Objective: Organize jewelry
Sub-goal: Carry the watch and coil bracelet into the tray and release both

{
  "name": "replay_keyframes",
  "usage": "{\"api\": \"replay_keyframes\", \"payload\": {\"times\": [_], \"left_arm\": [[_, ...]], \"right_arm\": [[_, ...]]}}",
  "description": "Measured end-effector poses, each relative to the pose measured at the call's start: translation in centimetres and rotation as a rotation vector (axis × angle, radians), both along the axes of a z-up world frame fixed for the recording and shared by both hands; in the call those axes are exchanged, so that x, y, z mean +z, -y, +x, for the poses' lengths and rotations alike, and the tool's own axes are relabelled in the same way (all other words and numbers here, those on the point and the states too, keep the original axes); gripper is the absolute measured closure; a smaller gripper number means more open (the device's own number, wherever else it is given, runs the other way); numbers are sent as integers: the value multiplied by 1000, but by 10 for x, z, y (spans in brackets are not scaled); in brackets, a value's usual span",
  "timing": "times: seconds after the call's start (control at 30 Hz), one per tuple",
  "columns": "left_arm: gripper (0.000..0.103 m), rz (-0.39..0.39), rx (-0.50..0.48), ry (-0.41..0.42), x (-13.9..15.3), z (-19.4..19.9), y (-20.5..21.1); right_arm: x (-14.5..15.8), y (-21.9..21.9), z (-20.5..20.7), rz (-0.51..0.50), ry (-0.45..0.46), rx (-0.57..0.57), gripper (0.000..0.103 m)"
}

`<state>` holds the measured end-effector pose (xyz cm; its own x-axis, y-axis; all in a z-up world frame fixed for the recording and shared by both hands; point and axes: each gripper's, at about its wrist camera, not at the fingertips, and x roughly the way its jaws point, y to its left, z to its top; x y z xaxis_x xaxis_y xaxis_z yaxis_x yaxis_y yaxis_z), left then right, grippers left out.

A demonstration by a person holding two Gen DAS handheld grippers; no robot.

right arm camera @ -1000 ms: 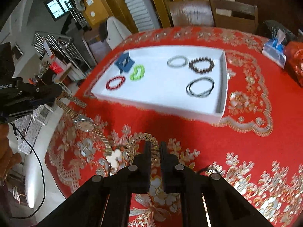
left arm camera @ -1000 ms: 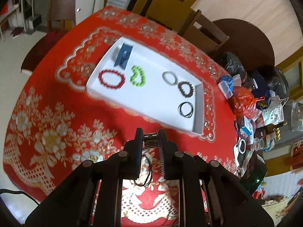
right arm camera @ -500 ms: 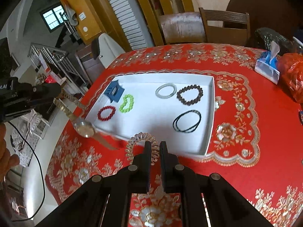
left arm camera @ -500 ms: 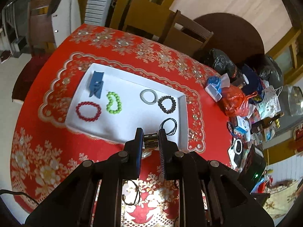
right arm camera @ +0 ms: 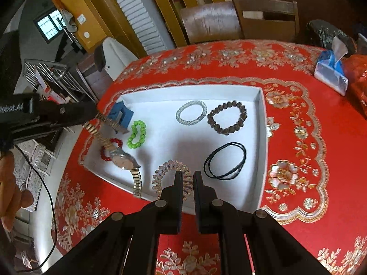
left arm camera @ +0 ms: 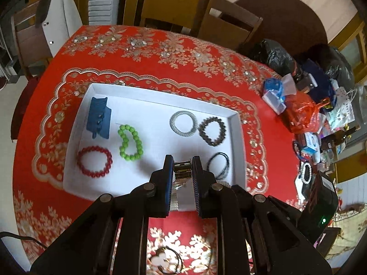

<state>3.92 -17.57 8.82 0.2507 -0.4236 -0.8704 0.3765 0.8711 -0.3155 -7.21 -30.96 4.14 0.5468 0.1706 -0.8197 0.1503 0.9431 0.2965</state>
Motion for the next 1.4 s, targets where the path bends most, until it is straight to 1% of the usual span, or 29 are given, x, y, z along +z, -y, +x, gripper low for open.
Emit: {"api": "replay_keyframes", "payload": {"times": [0.2,0.33,0.47,0.63,0.73,0.8,0.87,0.9,0.93,0.97,1.0,1.07,1.17,1.3,1.4], "left_arm": [[89,27,-10,-46,-32,41,8],[89,47,-3,-56,-50,69,12],[89,57,16,-76,-67,96,15],[88,67,20,-71,-82,112,21],[88,80,23,-48,-85,115,23],[88,83,23,-37,-87,116,24],[88,91,13,-30,-89,115,24],[86,101,8,-24,-90,114,25],[83,114,1,-17,-91,113,26],[75,124,-4,-13,-91,112,26],[64,128,-4,-6,-90,110,25],[57,114,7,0,-88,107,21],[57,125,18,7,-85,102,15],[57,151,33,42,-75,88,7],[57,171,48,72,-68,75,-1]], "right_arm": [[-26,-4,32,-2,-69,6,95],[-44,-2,57,-2,-109,0,95],[-55,2,77,-8,-132,-12,95],[-59,5,94,-51,-133,-40,95],[-59,10,100,-93,-121,-81,95],[-59,13,104,-86,-114,-98,95],[-59,14,104,-82,-117,-111,91],[-58,15,103,-86,-122,-115,86],[-57,15,102,-88,-123,-119,79],[-55,15,100,-82,-119,-125,75],[-54,17,97,-69,-112,-130,72],[-52,18,92,-62,-107,-138,71],[-45,16,84,-51,-96,-134,71],[-33,9,69,-48,-71,-123,71],[-25,3,58,-54,-61,-121,67]]}}
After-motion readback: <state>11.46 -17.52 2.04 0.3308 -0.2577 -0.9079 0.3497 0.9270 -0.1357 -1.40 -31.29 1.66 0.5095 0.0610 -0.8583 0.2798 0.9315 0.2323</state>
